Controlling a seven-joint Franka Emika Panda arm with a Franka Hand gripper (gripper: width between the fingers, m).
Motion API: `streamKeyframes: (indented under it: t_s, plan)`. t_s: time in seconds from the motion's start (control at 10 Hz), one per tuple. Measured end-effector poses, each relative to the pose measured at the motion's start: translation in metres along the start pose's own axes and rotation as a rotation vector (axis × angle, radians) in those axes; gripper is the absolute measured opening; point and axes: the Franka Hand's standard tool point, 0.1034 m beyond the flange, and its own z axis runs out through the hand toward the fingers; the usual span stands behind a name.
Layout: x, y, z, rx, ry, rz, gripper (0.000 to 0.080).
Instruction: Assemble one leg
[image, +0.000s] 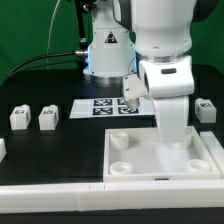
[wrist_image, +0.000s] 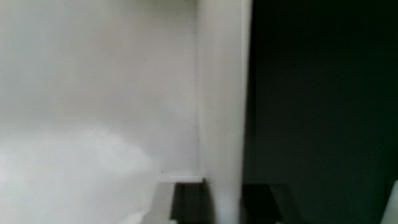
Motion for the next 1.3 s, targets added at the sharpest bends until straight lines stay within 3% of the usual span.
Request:
streamKeyframes:
  t_s: [0.1, 0.6, 0.7, 0.9, 1.0, 1.1, 1.3]
  plan:
    - [0.0062, 0.0049, -0.0004, -0.004, 0.005, -0.008, 0.0070]
    - [0.0061, 0.0047, -0.0006, -0.007, 0.005, 0.015, 0.0070]
    - [0.0060, 0.0039, -0.0004, -0.006, 0.005, 0.017, 0.0168]
    - [0.0064, 0.0039, -0.0008, -0.008, 0.005, 0.022, 0.0450]
    - [0.0065, 0.0038, -0.0008, -0.007, 0.005, 0.026, 0.0450]
    - [0.0067, 0.0038, -0.0008, -0.007, 0.005, 0.029, 0.0600]
    - [0.0070, 0.0038, -0.0008, -0.007, 0.005, 0.032, 0.0634]
